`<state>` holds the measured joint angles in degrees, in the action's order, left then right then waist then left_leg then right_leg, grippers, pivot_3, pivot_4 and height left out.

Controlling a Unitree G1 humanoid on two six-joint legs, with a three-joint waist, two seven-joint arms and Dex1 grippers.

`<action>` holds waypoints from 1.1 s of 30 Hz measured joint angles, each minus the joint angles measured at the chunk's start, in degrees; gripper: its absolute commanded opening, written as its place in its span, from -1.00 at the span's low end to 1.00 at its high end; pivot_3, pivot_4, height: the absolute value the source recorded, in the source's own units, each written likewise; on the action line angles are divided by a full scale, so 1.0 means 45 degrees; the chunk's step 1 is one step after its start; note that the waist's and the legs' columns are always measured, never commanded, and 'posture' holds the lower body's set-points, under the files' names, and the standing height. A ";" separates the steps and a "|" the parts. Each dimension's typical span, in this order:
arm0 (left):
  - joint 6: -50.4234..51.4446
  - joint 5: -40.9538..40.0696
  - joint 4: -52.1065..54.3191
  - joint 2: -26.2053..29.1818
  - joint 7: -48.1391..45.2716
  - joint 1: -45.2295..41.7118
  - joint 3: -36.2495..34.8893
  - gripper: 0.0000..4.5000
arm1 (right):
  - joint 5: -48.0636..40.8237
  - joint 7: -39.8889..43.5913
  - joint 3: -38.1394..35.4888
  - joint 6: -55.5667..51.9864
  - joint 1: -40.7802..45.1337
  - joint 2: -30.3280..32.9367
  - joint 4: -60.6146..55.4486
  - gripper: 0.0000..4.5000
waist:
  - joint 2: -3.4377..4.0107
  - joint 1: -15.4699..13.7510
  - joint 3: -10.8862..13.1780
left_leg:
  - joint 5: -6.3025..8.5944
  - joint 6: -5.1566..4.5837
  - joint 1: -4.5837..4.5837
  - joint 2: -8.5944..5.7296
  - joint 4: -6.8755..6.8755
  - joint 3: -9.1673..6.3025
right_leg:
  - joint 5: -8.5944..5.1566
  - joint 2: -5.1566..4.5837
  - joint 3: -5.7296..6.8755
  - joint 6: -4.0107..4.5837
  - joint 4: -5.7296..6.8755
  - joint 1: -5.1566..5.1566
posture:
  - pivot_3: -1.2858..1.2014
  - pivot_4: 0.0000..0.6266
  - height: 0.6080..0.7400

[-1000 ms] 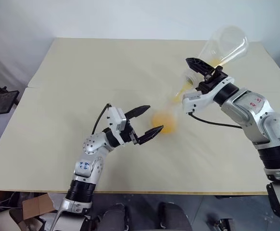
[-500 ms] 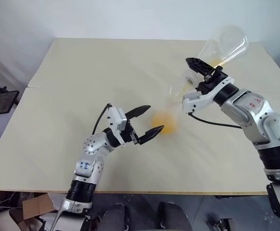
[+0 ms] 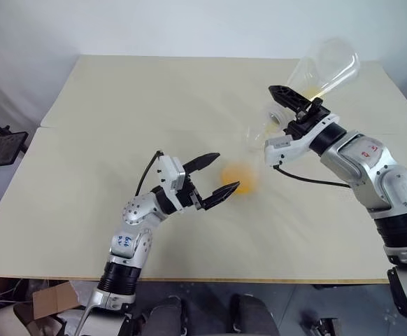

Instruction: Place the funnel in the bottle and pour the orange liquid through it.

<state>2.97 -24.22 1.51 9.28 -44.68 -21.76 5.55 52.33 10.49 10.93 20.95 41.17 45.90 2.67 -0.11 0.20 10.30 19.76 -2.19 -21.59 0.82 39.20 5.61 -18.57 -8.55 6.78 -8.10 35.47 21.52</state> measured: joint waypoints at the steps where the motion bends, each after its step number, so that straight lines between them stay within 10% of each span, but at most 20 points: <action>1: 0.0000 0.0000 0.0000 0.0001 0.0000 0.0000 0.0000 1.00 | 0.0010 -0.0014 0.0000 0.0000 -0.0044 0.0000 -0.0006 0.11 | 0.0000 0.0002 0.0000 | 0.0000 0.0000 0.0000 0.0000 0.0000 0.0001 | 0.0000 0.0000 0.0000 0.0000 0.0000 0.0000 | 0.03 -0.52 1.00; 33: -0.0111 0.0001 -0.0002 -0.0167 0.0000 -0.0002 0.0004 1.00 | 0.0614 -0.0430 -0.0001 0.0072 -0.0157 0.0001 -0.0301 0.11 | 0.0000 0.0003 0.0000 | 0.0000 0.0000 0.0000 0.0000 0.0000 0.0001 | 0.0000 0.0001 0.0000 0.0000 -0.0001 0.0000 | 0.03 -0.52 1.00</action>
<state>2.47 -24.21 1.51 8.53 -44.68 -21.77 5.57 55.09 8.56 10.93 21.28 40.47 45.90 1.32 -0.11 0.22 10.30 19.76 -2.19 -21.59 0.82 39.20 5.61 -18.57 -8.54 6.78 -8.10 35.46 21.52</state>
